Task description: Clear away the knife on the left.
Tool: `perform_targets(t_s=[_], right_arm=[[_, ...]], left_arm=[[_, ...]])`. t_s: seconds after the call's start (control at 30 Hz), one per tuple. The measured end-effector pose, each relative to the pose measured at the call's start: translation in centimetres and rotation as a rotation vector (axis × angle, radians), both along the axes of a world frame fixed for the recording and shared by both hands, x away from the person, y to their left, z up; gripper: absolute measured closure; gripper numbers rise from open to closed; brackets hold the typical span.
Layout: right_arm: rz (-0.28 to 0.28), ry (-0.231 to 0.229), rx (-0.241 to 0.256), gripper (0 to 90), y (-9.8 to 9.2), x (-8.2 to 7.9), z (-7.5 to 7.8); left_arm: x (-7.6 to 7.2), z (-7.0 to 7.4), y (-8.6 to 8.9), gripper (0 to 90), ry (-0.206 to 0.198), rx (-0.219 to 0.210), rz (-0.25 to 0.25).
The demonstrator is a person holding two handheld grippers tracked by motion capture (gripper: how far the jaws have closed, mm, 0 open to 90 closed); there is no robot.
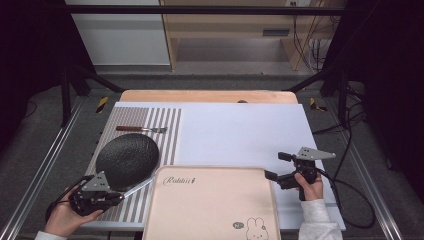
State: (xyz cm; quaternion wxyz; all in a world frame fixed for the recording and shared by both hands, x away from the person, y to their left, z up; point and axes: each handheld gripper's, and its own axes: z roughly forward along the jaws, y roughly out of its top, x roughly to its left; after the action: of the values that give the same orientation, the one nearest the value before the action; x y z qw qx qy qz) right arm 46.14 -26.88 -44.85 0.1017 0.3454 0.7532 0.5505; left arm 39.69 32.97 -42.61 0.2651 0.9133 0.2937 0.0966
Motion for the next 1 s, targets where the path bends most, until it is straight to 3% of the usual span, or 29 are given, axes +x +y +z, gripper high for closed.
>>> perform_targets(t_s=[0.37, 1.0], right_arm=[[0.002, -0.001, -0.001, 0.3, 0.0, 0.0, 0.0], [0.004, 0.003, -0.004, 0.3, 0.0, 0.0, 0.0]], left_arm=[[0.2, 0.6, -3.0, 77.4, -0.019, -0.048, 0.080], [-0.3, 1.0, -5.2, 77.3, -0.040, -0.152, 0.265]])
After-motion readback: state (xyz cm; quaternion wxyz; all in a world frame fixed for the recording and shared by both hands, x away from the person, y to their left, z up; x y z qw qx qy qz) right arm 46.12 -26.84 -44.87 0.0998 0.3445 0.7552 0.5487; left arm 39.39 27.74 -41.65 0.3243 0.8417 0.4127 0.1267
